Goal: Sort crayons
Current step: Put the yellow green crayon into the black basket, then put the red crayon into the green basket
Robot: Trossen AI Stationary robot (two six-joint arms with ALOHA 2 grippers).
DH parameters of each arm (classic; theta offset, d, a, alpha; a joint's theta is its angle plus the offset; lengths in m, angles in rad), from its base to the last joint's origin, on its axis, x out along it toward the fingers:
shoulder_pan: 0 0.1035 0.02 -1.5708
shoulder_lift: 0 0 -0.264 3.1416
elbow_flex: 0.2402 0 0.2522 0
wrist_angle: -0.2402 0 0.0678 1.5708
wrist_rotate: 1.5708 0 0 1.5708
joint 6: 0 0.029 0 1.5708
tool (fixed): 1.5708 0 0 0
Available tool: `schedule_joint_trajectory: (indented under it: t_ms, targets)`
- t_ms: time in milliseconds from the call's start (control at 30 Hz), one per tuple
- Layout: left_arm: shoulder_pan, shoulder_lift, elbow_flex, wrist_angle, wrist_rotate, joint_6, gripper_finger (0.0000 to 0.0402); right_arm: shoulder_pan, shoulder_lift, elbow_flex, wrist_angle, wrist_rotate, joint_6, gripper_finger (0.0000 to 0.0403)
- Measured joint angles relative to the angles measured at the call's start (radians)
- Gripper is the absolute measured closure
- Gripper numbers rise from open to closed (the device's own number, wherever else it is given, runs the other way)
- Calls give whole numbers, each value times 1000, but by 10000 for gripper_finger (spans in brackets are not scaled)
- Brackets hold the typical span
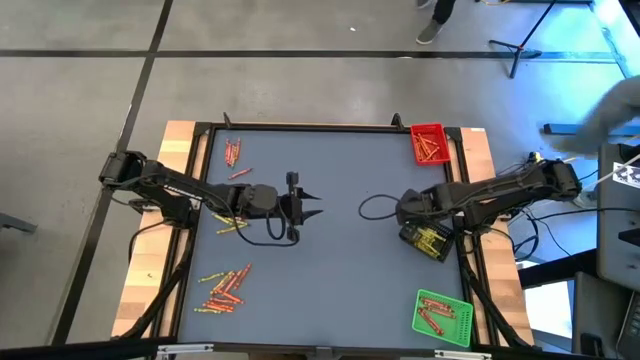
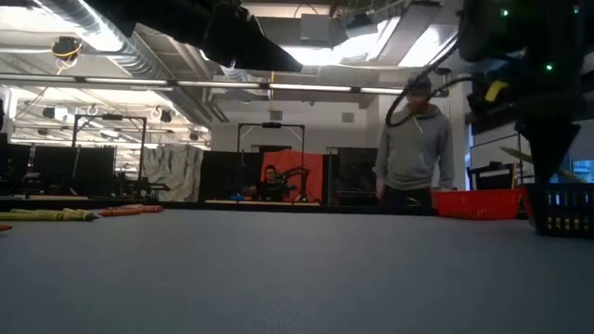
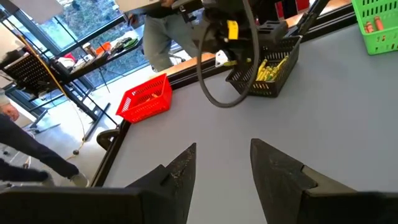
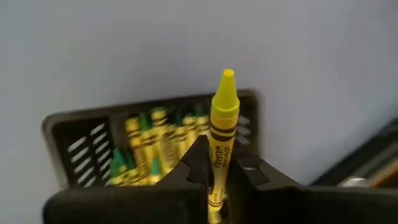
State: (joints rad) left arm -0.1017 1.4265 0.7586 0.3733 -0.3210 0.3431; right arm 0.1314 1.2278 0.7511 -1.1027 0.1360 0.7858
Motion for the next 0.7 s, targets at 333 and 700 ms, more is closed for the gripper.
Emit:
schedule_joint_trajectory:
  t_ms: [333,700]
  targets:
    - [0,0,0,0,0,0,266,0,0,-46,65,-192,21,360]
    - [0,0,0,0,0,0,266,-1,0,-60,60,-264,46,253]
